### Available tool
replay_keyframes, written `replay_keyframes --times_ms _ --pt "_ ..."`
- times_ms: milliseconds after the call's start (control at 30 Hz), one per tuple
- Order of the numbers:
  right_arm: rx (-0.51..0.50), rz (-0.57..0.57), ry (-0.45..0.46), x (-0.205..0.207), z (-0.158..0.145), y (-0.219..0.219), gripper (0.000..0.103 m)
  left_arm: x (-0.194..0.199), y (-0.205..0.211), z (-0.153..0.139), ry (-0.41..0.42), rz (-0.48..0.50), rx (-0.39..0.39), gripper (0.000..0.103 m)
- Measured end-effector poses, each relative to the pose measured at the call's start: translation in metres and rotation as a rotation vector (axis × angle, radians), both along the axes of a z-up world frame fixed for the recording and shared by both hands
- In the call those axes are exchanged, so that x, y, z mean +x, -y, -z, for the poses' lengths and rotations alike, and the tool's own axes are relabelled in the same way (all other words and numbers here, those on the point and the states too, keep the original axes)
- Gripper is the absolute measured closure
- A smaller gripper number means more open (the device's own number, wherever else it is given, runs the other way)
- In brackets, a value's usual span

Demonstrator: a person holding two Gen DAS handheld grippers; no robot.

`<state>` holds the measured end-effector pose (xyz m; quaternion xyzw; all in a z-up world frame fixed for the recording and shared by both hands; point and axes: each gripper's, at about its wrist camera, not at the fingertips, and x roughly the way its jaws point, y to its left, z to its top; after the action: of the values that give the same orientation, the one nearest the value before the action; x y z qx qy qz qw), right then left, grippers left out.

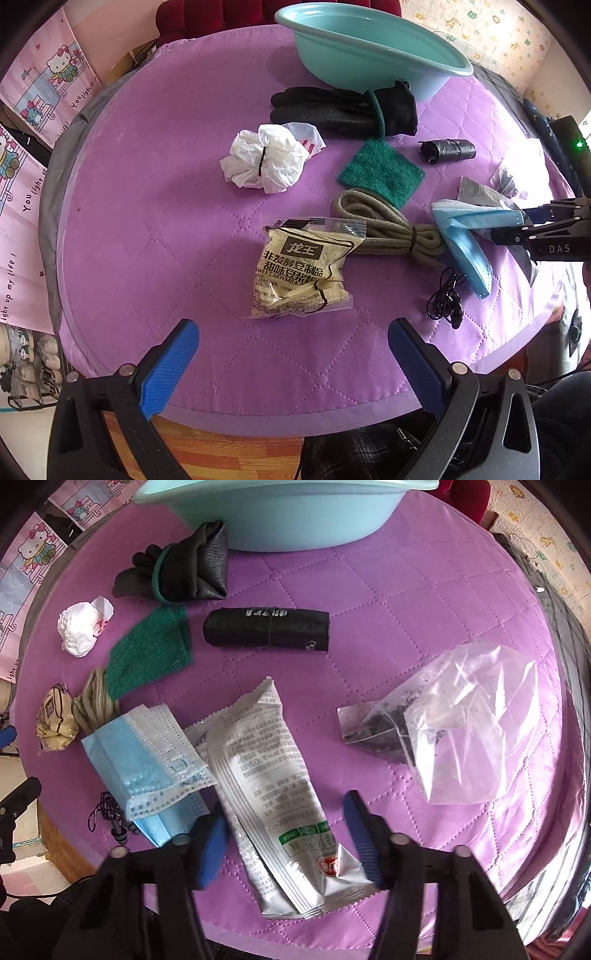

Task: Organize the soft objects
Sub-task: 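Grasp the white tube packet with the right tool while the left tool grasps the gold snack packet, then lift both packets and carry them toward the teal basin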

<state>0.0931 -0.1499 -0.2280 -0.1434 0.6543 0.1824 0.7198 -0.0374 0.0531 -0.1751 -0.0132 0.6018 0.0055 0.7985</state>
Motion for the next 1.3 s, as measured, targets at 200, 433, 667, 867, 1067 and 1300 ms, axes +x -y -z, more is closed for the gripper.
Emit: replay_keyframes --times_ms 200,433,667,867,1067,1300 --pt "0.039 0.006 0.01 -0.005 -0.001 -0.011 0.072 0.006 -0.004 0.009 -0.011 -0.017 -0.02 0.0" --pt "0.043 0.035 0.048 -0.013 -0.009 -0.012 0.073 0.026 -0.013 0.018 -0.009 -0.007 -0.036 0.0" --pt "0.06 0.059 0.073 -0.027 -0.022 0.001 0.073 0.044 -0.015 0.028 -0.016 0.016 -0.043 0.013" --pt "0.069 0.093 0.08 -0.028 -0.042 0.021 0.073 0.057 -0.013 0.038 -0.051 0.04 -0.051 0.042" --pt "0.082 0.093 0.101 -0.029 -0.058 0.024 0.073 0.066 -0.006 0.038 -0.033 0.083 -0.092 0.057" --pt "0.107 0.093 0.111 -0.03 -0.067 0.03 0.073 0.056 0.002 0.027 0.0 0.102 -0.108 0.061"
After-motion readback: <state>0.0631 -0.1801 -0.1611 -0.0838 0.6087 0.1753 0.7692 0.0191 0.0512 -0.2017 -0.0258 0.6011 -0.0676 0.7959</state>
